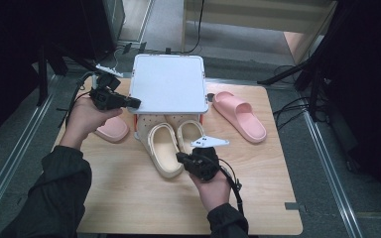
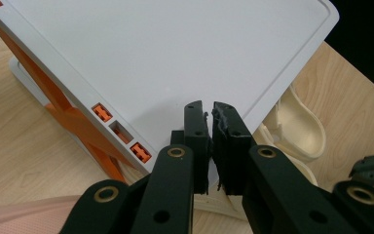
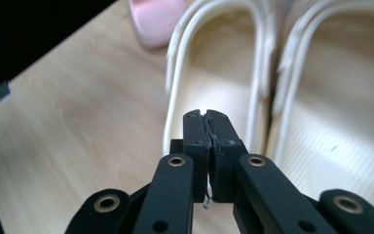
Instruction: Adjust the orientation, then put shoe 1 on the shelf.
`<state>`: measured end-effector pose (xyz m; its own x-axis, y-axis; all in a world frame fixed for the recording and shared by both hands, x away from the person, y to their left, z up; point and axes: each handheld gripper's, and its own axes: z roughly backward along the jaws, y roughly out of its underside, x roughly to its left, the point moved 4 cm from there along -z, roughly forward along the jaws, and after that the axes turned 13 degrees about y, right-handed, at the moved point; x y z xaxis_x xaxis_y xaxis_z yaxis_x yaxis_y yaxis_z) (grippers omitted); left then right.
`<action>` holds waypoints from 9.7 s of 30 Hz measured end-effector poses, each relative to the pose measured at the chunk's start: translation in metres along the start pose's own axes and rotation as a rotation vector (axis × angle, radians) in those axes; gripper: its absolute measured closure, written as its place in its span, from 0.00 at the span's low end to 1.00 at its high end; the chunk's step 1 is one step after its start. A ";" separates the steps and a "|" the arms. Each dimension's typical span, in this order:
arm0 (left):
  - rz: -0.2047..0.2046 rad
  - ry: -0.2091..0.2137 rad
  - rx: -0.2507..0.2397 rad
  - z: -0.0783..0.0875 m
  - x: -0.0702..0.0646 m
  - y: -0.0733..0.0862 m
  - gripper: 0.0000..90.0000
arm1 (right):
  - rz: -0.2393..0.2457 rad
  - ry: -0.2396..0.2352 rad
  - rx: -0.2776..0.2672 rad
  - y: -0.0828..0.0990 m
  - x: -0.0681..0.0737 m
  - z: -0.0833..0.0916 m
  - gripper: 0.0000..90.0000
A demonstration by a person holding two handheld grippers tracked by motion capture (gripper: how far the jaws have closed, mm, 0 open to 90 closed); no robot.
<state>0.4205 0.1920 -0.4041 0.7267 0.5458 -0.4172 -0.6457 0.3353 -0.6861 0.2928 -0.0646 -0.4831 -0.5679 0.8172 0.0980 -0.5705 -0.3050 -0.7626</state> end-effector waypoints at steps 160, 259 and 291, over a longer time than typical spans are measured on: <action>0.008 -0.077 -0.030 0.004 -0.005 0.006 0.93 | -0.012 0.070 0.059 -0.012 -0.067 -0.083 0.83; 0.372 -0.307 -0.090 0.034 0.123 0.149 0.99 | 0.050 -0.069 0.036 0.032 -0.085 0.020 0.53; 0.438 -0.385 -0.199 0.068 0.128 0.165 0.55 | 0.096 -0.101 0.053 0.022 -0.073 0.004 0.52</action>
<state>0.3908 0.3693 -0.5298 0.2429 0.8511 -0.4655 -0.7816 -0.1124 -0.6135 0.3194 -0.1334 -0.5045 -0.6767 0.7305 0.0919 -0.5396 -0.4072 -0.7369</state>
